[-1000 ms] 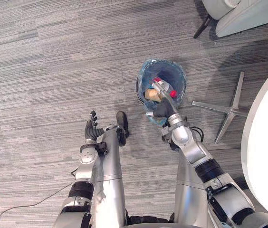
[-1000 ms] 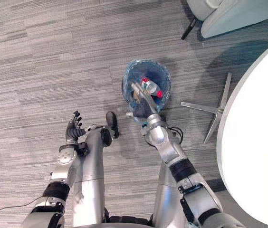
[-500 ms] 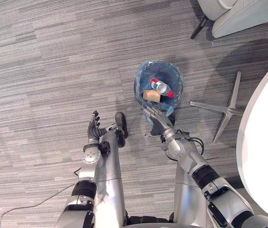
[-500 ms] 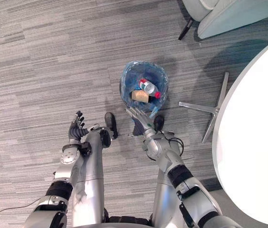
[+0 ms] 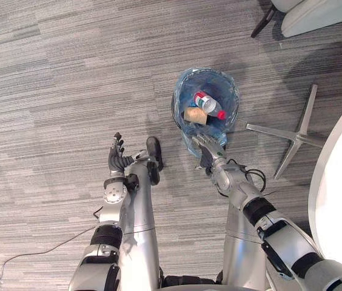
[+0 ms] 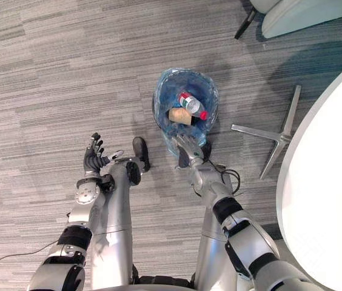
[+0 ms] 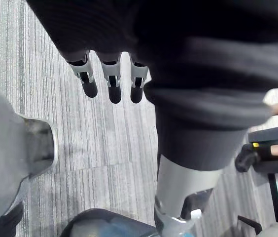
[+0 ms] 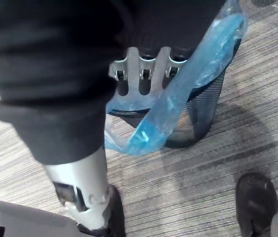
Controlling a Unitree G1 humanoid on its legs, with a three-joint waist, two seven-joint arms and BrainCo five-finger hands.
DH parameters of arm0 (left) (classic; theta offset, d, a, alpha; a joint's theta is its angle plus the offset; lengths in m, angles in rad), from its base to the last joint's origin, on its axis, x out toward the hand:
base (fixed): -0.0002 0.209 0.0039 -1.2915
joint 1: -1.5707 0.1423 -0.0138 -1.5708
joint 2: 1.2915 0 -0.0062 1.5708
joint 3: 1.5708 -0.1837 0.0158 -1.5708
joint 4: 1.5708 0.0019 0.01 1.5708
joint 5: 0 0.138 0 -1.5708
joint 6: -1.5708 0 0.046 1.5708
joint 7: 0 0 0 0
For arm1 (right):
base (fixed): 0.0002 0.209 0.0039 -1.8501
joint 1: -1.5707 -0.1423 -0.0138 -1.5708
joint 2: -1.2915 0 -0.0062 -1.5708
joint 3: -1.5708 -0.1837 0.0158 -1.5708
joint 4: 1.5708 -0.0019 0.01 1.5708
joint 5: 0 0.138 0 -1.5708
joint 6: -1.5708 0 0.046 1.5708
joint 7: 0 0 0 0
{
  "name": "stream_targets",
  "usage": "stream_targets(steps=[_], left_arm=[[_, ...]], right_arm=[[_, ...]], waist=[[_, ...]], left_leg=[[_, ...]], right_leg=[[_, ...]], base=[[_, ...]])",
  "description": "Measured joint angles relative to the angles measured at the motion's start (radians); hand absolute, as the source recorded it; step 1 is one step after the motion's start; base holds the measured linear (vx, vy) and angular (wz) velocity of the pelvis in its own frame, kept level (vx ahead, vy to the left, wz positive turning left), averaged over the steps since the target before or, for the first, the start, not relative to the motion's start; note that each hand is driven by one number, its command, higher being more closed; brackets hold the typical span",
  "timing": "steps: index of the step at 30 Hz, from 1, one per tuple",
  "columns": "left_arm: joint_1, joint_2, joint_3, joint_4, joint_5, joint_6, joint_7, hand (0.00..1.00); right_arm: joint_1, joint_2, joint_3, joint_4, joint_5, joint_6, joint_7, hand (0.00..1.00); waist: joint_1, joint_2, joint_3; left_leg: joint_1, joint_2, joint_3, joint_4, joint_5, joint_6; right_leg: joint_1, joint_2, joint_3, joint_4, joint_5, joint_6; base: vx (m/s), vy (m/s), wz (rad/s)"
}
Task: Gather rubbish on tea table into small bin, then transfer packed bag to large trash can.
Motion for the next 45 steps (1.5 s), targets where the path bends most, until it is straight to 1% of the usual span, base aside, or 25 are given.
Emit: stream_targets(steps=[2,5,6,11,13,18,24,30,36,38,41,43,45], left_arm=[[-0.007,0.0,0.0,-0.002,-0.005,0.0,0.0,0.0],[-0.009,0.004,0.002,-0.005,-0.018,-0.001,0.002,0.0],[-0.009,0.005,0.002,-0.005,-0.024,-0.001,0.002,0.0],[-0.009,0.009,0.002,-0.006,-0.025,-0.001,0.005,0.0],[-0.009,0.014,0.002,-0.005,-0.025,0.001,0.006,0.0],[-0.009,0.014,0.0,-0.006,-0.025,0.002,0.006,0.0],[-0.009,0.014,0.0,-0.006,-0.043,0.006,0.006,0.0],[-0.009,0.007,0.0,-0.006,-0.043,0.014,0.005,0.0],[-0.003,-0.025,-0.001,-0.01,-0.043,0.048,0.002,0.0],[0.006,-0.035,-0.002,-0.013,-0.042,0.049,0.001,0.0],[0.027,-0.046,-0.015,-0.017,-0.042,0.055,-0.001,0.0],[0.05,-0.052,-0.036,-0.017,-0.041,0.073,-0.001,0.0],[0.074,-0.053,-0.05,-0.017,-0.038,0.08,-0.002,0.0]], right_arm=[[-0.008,-0.001,-0.018,0.01,0.0,0.011,-0.005,0.0],[-0.03,0.002,-0.019,0.032,0.0,0.026,-0.023,0.0],[-0.035,0.003,-0.024,0.035,0.0,0.03,-0.027,1.0],[-0.064,0.008,-0.066,0.041,0.0,0.068,-0.052,1.0],[-0.075,0.008,-0.067,0.043,0.001,0.07,-0.063,1.0],[-0.093,0.01,-0.068,0.044,0.012,0.07,-0.063,1.0],[-0.092,0.015,-0.107,0.017,0.064,0.066,-0.066,1.0],[-0.061,0.02,-0.147,-0.092,0.12,0.063,-0.069,1.0],[0.017,0.027,-0.174,-0.243,0.199,0.059,-0.079,1.0],[0.042,0.033,-0.176,-0.286,0.214,0.057,-0.086,1.0],[0.117,0.051,-0.181,-0.385,0.252,0.049,-0.086,1.0],[0.188,0.069,-0.194,-0.468,0.281,0.042,-0.086,1.0],[0.236,0.081,-0.198,-0.508,0.318,0.038,-0.085,1.0]], waist=[[0.01,-0.001,-0.006],[0.013,-0.001,-0.007],[0.014,-0.001,-0.007],[0.015,0.001,-0.012],[0.015,0.001,-0.012],[0.016,0.001,-0.012],[0.018,0.001,-0.012],[0.018,0.001,-0.012],[0.017,0.001,-0.012],[0.015,0.001,-0.012],[0.01,0.001,-0.012],[0.009,0.001,-0.012],[0.007,0.001,-0.012]], left_leg=[[-0.018,0.0,-0.001,0.005,0.0,-0.001],[-0.03,-0.001,-0.009,0.011,0.003,-0.004],[-0.031,-0.001,-0.012,0.011,0.004,-0.006],[-0.043,-0.001,-0.013,0.01,0.007,-0.01],[-0.046,-0.001,-0.015,0.01,0.009,-0.013],[-0.046,-0.001,-0.019,0.01,0.009,-0.014],[-0.044,-0.001,-0.026,0.01,0.012,-0.017],[-0.023,0.0,-0.028,0.009,0.012,-0.018],[0.027,0.0,-0.025,-0.001,0.011,-0.017],[0.041,0.001,-0.024,-0.006,0.011,-0.017],[0.082,0.002,-0.024,-0.017,0.011,-0.018],[0.134,0.002,-0.021,-0.04,0.011,-0.018],[0.185,0.002,-0.015,-0.062,0.011,-0.019]], right_leg=[[-0.019,-0.001,0.001,0.008,-0.004,0.001],[-0.03,-0.002,-0.004,0.019,-0.007,-0.002],[-0.03,-0.002,-0.006,0.02,-0.008,-0.003],[-0.046,-0.002,-0.006,0.025,-0.008,-0.004],[-0.048,-0.002,-0.008,0.026,-0.009,-0.006],[-0.046,-0.002,-0.011,0.029,-0.01,-0.008],[-0.041,-0.001,-0.017,0.029,-0.011,-0.008],[-0.02,0.0,-0.018,0.029,-0.011,-0.01],[0.029,0.001,-0.019,0.015,-0.012,-0.01],[0.045,0.002,-0.019,0.009,-0.011,-0.01],[0.088,0.004,-0.023,-0.004,-0.012,-0.009],[0.141,0.006,-0.027,-0.028,-0.011,-0.009],[0.191,0.008,-0.027,-0.05,-0.011,-0.009]], base=[[-0.04,-0.001,0.02],[-0.03,0.003,0.03],[-0.03,0.005,0.04],[0.0,0.0,0.0],[0.0,0.0,0.0],[0.0,0.0,0.0],[0.0,0.0,0.0],[0.0,0.0,0.0],[0.0,0.0,0.0],[0.0,0.0,0.0],[0.0,0.0,0.0],[0.0,0.0,0.0],[0.0,0.0,0.0]])
